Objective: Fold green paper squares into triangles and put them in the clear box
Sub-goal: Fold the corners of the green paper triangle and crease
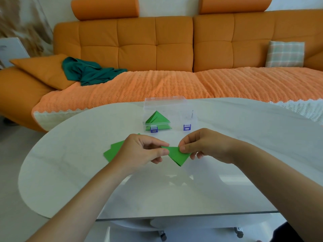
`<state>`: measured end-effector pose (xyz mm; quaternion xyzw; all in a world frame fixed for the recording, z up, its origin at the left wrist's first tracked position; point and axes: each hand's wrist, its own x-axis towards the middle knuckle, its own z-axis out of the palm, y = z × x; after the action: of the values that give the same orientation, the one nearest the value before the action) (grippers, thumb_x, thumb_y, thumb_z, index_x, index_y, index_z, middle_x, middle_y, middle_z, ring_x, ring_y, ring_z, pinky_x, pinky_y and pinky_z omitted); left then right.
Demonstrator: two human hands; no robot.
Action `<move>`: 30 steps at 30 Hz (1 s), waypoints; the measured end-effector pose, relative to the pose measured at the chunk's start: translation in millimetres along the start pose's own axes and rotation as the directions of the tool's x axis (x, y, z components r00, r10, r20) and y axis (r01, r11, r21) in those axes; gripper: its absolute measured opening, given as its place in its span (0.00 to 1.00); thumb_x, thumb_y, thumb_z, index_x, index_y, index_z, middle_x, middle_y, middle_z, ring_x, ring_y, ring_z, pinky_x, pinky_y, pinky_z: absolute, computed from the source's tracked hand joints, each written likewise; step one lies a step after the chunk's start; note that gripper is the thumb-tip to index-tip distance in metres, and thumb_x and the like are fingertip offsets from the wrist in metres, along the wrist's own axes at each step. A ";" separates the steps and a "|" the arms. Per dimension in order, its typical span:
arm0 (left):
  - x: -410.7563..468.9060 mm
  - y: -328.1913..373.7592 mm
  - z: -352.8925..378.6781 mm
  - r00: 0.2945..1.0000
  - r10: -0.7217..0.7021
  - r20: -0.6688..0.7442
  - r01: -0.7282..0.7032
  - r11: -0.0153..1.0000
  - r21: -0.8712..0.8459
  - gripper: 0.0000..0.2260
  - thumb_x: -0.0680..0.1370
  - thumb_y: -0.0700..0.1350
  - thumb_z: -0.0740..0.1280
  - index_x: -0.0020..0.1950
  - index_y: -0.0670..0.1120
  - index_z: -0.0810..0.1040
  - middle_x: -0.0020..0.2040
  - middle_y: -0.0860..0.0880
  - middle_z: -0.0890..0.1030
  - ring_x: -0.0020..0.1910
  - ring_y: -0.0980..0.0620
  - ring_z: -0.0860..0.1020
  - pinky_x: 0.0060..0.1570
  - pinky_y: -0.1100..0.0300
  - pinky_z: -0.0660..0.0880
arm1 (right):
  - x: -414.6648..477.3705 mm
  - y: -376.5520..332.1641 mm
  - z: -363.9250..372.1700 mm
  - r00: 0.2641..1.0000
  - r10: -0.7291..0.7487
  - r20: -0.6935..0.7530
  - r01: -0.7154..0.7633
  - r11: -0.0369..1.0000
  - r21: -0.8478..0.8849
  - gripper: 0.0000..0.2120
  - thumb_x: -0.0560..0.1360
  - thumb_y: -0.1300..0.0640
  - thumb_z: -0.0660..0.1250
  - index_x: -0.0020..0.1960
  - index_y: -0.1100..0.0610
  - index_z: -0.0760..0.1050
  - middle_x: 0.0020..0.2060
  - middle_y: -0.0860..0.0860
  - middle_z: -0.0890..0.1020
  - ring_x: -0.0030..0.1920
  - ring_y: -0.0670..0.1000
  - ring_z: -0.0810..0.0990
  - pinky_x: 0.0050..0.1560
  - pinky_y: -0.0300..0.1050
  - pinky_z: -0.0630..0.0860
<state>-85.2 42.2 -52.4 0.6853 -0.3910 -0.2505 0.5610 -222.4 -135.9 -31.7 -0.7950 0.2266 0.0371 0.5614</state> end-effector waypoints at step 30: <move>8.0 -34.0 18.8 0.930 0.250 0.268 -0.366 0.678 0.637 0.12 0.73 0.35 0.69 0.46 0.51 0.85 0.47 0.54 0.77 0.49 0.56 0.73 0.50 0.63 0.69 | 20.2 15.8 27.4 0.972 -0.111 -0.206 -0.035 0.801 -0.598 0.04 0.71 0.46 0.71 0.46 0.43 0.81 0.40 0.40 0.79 0.44 0.43 0.78 0.46 0.37 0.75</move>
<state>-86.7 27.1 -89.0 0.7436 -0.6083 -0.0461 0.2737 -205.3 -121.6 -61.9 -0.9345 0.2508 0.0030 0.2527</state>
